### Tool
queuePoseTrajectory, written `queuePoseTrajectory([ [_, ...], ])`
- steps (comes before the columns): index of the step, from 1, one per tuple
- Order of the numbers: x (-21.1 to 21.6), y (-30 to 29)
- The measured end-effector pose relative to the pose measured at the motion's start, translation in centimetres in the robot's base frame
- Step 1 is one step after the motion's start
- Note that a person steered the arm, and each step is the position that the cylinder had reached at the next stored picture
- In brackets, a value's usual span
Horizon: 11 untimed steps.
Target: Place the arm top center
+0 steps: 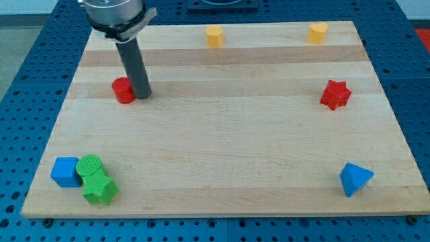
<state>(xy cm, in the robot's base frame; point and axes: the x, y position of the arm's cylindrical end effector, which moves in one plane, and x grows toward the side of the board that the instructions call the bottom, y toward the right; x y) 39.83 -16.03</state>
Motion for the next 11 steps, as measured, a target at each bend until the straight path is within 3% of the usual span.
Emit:
queuePoseTrajectory([
  [3, -0.1, -3.5],
  [4, -0.1, -1.0],
  [6, -3.5, 16.3],
  [7, -7.4, 21.3],
  [8, -17.8, 21.0],
  [9, -20.6, 19.6],
  [11, -20.4, 14.7],
])
